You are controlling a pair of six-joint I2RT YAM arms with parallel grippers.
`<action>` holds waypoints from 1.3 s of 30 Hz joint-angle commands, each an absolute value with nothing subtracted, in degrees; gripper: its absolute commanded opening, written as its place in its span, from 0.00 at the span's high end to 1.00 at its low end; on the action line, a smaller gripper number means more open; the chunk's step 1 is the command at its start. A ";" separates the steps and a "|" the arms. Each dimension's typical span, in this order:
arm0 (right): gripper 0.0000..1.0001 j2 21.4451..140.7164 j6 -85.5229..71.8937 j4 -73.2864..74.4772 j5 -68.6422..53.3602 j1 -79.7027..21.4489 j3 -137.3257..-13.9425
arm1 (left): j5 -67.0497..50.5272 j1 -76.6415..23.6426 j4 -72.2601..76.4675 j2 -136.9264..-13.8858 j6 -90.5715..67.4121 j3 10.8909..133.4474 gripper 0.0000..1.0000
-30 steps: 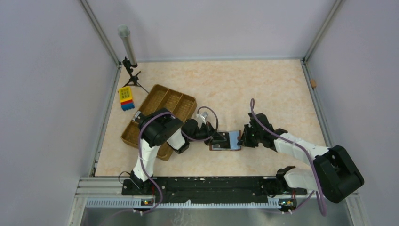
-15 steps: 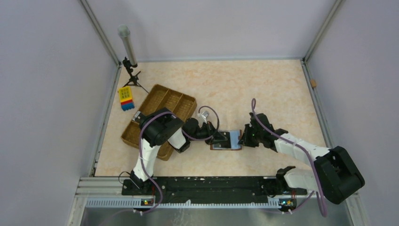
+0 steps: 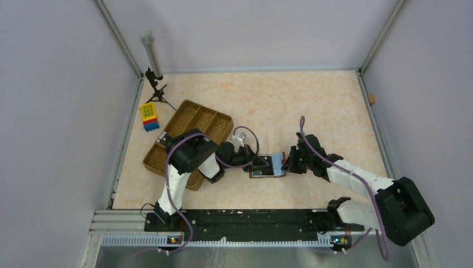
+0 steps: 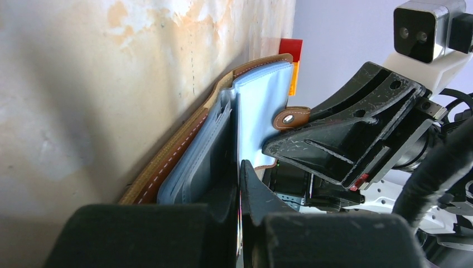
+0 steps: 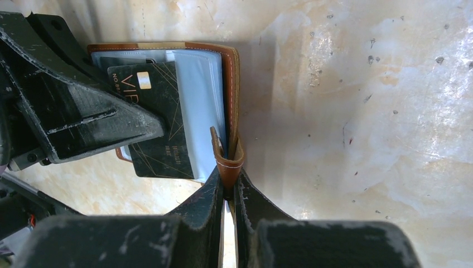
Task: Put the credit cards into the card holder
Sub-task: Insert the credit card into the card holder.
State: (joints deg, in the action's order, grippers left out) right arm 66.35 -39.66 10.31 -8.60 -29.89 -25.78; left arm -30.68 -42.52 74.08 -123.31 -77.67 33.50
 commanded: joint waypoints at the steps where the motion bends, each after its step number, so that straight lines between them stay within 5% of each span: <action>1: 1.00 66.51 -41.02 5.59 -12.26 -31.05 -24.91 | -29.00 -43.33 61.63 -128.42 -75.64 32.66 1.00; 15: 1.00 67.42 -42.49 5.09 -12.59 -31.60 -24.25 | -30.26 -45.12 55.68 -128.54 -73.24 38.44 0.96; 24: 1.00 66.61 -42.53 6.21 -10.95 -31.55 -24.48 | -28.80 -45.63 46.93 -125.09 -68.77 40.12 0.77; 39: 1.00 63.49 -41.41 9.84 -8.02 -31.55 -25.13 | -21.15 -45.66 25.09 -114.72 -57.45 42.96 0.60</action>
